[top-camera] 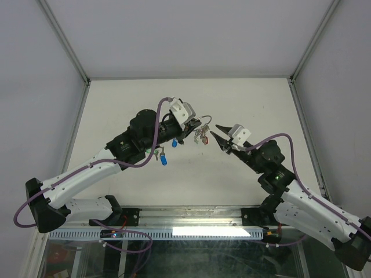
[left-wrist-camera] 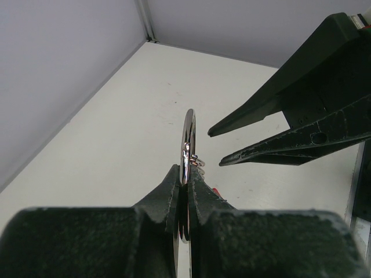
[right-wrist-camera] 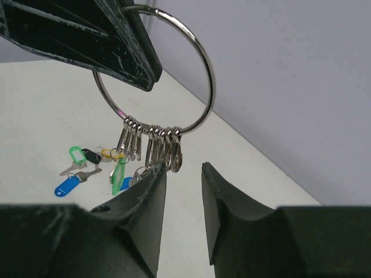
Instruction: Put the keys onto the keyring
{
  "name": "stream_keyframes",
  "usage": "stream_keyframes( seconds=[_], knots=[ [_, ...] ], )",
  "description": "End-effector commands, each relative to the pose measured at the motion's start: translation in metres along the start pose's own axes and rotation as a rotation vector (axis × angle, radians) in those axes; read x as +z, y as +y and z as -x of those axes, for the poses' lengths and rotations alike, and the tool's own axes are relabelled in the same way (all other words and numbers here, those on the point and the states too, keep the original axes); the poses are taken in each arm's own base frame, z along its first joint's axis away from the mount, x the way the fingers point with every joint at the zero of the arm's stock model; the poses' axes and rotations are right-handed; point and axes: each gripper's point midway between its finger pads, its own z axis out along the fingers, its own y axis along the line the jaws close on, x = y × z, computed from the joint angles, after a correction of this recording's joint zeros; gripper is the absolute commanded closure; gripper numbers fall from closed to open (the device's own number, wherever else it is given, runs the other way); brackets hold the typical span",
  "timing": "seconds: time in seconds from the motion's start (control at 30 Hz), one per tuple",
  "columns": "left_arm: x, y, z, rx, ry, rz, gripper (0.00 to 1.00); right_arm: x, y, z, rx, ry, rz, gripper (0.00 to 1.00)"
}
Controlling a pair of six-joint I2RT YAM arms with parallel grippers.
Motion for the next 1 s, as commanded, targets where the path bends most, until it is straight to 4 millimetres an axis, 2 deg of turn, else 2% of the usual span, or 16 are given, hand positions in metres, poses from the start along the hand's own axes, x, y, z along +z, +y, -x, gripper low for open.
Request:
stream_keyframes(
  seconds=[0.0, 0.23, 0.97],
  knots=[
    [-0.007, 0.007, 0.051, -0.005, -0.137, 0.023, 1.0, 0.004, -0.011, 0.025, -0.012, -0.09, -0.049, 0.68],
    [-0.007, 0.006, 0.051, -0.008, -0.138, 0.019, 1.0, 0.008, -0.006, 0.02, -0.002, -0.078, -0.027, 0.68],
    [-0.008, 0.004, 0.051, -0.018, -0.14, 0.009, 1.0, 0.016, -0.005, 0.01, 0.006, -0.072, -0.043, 0.69]
  ],
)
